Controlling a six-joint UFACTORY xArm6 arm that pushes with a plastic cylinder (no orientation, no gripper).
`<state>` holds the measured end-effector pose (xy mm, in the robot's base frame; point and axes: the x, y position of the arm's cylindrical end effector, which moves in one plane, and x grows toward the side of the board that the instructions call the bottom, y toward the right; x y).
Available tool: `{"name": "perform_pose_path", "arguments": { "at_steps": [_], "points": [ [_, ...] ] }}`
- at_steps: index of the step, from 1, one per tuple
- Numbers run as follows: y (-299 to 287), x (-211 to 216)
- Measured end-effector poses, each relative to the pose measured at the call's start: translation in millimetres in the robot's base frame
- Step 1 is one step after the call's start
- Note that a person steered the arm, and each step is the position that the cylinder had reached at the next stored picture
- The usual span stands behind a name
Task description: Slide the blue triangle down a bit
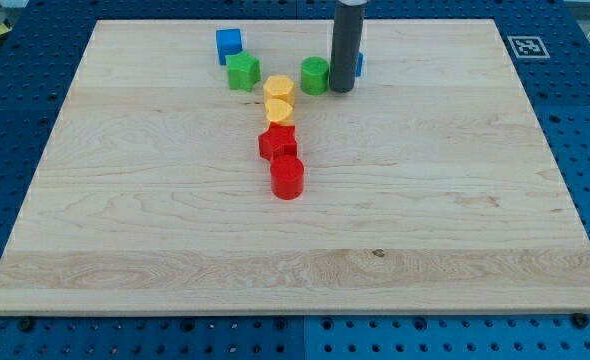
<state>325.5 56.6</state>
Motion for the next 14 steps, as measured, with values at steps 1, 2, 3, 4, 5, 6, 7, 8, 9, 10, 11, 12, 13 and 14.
{"name": "perform_pose_path", "arguments": {
  "at_steps": [1,2,3,4,5,6,7,8,9,10,11,12,13,14],
  "points": [
    [0.4,-24.6],
    [1.1,-36.1],
    [21.8,-36.1],
    [62.2,-39.0],
    [81.4,-48.7],
    [104.3,-36.5],
    [112.6,-51.0],
    [110.6,-89.1],
    [90.9,-121.7],
    [55.0,-125.4],
    [21.7,-125.3],
    [6.8,-119.7],
    [0.4,-110.0],
    [0.2,-92.0]
  ]
}}
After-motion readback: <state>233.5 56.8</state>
